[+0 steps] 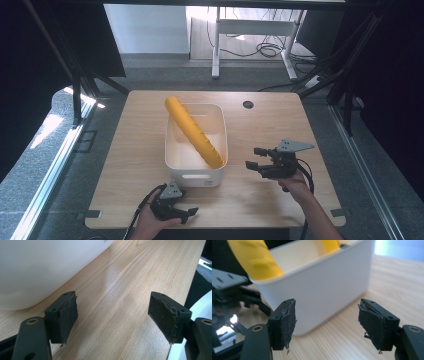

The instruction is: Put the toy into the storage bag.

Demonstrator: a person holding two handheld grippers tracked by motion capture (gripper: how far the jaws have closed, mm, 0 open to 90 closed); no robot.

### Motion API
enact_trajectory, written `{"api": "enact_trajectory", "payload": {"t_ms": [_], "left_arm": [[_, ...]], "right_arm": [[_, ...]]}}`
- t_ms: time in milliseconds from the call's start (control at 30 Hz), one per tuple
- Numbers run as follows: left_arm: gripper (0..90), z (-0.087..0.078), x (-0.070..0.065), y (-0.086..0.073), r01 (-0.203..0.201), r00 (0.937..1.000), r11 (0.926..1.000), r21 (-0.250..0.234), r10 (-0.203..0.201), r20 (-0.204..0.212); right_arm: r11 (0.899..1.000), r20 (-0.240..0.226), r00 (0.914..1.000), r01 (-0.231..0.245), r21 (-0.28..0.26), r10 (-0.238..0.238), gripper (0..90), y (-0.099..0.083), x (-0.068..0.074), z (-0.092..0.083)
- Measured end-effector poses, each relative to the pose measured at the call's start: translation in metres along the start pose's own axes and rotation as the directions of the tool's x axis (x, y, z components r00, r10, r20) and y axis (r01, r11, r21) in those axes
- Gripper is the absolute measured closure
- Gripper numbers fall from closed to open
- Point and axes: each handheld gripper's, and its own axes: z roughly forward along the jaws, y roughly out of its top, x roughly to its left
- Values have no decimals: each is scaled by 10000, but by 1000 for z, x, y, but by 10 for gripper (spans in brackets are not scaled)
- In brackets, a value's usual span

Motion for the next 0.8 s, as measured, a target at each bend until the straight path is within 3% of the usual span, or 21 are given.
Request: {"api": "enact_trajectory", "payload": {"t_ms": [400,800], "left_arm": [[237,-1,1,-1,-3,10000,10000,-21,3,-4],[237,-1,2,-1,-5,10000,10000,-18,5,-20]], "right_arm": [[9920,1035,9928,-711,1041,603,305,-37,-16,5],[9915,1106,9927,-615,1148,488,310,-41,-15,8]]}}
